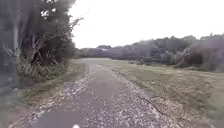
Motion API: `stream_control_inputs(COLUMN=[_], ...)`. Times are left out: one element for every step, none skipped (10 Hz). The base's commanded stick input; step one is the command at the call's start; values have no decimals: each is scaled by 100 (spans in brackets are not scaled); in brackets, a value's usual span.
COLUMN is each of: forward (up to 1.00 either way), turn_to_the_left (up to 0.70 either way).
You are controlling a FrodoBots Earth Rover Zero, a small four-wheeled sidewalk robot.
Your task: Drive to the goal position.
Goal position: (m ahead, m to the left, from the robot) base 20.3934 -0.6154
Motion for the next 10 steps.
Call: stream_control_inputs(forward=[45, 45, 45, 45, 45, 45, 45, 45, 45, 45], turn_to_the_left=[27, 27, 27, 27, 27, 27, 27, 27, 26, 24])
